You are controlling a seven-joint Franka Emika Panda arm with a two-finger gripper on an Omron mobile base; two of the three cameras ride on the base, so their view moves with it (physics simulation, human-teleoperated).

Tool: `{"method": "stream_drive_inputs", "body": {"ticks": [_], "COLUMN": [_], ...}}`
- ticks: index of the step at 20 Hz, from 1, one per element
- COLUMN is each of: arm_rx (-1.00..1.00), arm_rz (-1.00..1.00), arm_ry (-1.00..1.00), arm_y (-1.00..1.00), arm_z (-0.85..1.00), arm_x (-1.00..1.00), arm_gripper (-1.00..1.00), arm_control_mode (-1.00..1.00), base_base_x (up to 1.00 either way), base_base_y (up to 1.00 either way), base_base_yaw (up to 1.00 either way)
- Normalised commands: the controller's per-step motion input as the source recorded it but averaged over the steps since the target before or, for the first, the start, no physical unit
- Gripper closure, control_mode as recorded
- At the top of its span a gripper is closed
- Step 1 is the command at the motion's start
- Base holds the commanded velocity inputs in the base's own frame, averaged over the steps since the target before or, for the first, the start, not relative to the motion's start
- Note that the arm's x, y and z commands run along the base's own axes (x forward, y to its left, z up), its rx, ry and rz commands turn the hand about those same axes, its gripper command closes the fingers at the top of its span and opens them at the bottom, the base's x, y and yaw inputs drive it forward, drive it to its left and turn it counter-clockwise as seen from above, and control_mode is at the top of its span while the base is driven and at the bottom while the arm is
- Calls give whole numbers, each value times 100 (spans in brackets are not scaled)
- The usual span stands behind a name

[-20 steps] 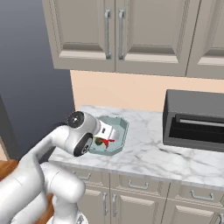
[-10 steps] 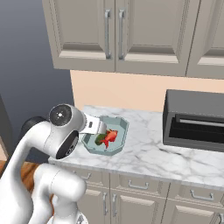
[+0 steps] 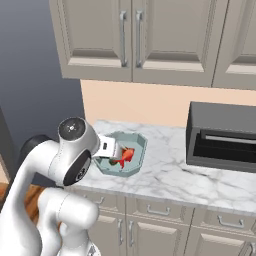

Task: Place one cucumber and one fish in each tupperware on the nearby counter, to pack two identical lunches.

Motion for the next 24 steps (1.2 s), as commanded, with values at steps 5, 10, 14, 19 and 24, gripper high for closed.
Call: {"method": "stream_drive_inputs", "body": {"ticks": [5, 10, 14, 19, 24], "arm_rx": [0, 0, 0, 0, 0], "arm_rz": [0, 0, 0, 0, 0], "arm_ry": [0, 0, 0, 0, 0], "arm_y": [0, 0, 0, 0, 0], "arm_z": [0, 0, 0, 0, 0], "arm_x": [0, 0, 0, 0, 0], "arm_gripper": [-100, -100, -100, -100, -100], "arm_control_mode": [100, 100, 100, 100, 100], "base_base_x": [-63, 0, -24, -76, -87], "base_base_y": [-65, -100, -100, -100, -63], "base_base_yaw": [1, 0, 3, 24, 28]}}
